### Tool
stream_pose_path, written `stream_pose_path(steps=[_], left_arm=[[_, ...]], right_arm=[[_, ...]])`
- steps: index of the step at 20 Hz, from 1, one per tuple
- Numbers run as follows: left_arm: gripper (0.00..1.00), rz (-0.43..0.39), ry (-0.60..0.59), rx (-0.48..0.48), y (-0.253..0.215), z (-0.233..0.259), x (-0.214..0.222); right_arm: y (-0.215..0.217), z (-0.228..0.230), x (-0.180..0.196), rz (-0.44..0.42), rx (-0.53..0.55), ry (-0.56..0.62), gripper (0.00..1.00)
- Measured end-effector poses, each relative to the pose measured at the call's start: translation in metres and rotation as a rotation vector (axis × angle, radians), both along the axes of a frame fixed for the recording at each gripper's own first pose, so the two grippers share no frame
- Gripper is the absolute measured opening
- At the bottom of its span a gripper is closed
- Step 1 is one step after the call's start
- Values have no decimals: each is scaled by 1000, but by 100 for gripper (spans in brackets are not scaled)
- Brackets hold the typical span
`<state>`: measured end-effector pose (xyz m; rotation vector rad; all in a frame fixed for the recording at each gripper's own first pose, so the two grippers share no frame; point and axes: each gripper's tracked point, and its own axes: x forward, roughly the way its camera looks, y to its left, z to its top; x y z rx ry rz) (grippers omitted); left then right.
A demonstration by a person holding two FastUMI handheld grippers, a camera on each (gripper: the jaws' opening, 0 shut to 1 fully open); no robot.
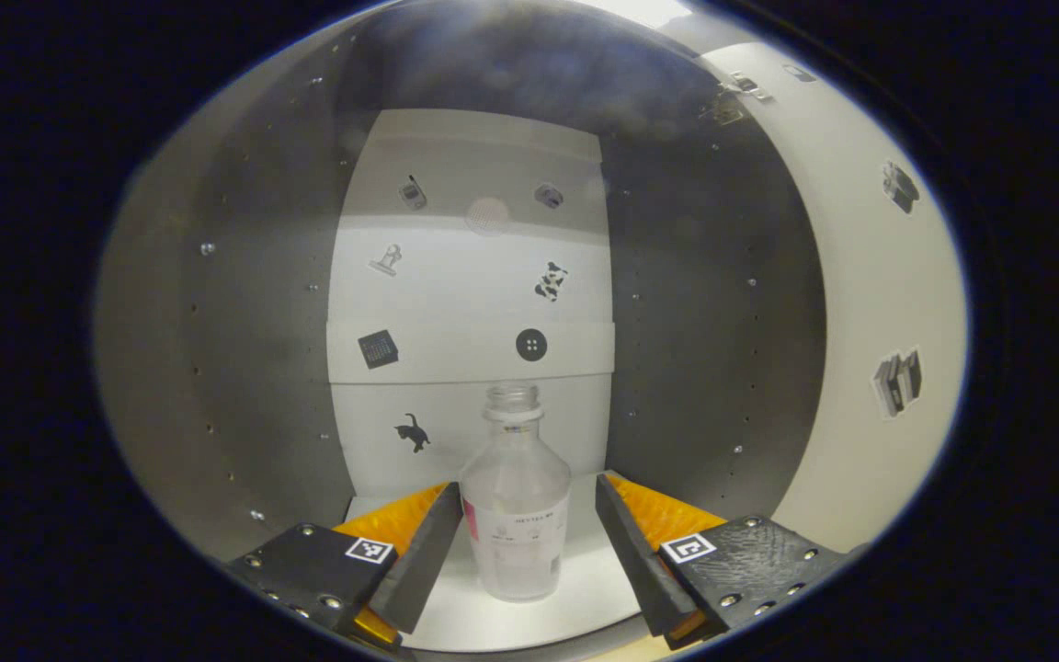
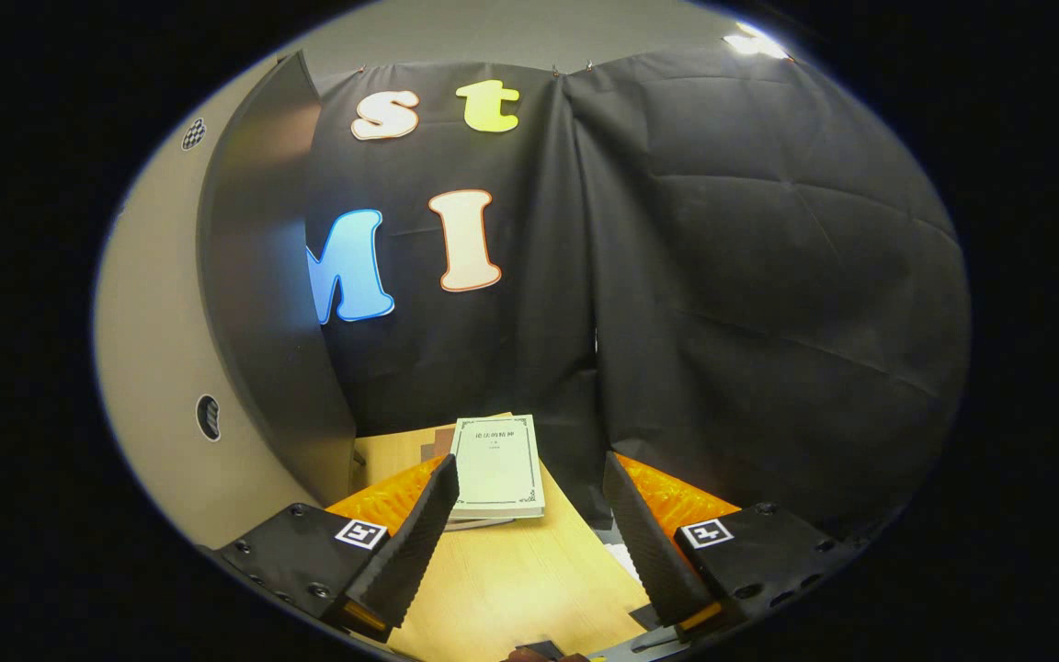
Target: Open the cabinet door with the right hand, grasp the bottle in the cabinet with the left hand and place it on the coaster, then close the cabinet door with the right hand.
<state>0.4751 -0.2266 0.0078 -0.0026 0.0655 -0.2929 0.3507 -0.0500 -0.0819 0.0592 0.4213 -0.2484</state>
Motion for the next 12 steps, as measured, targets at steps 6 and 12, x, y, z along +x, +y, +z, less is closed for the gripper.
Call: stream_pose_path(steps=[6,12], left_arm=[[90,-10,22,5,-3,-14,18],[88,-29,19,-17,-3,-12,16]], right_arm=[[-2,-5,4,-5,25,7,100],[-2,-6,2,-3,16,2,100]])
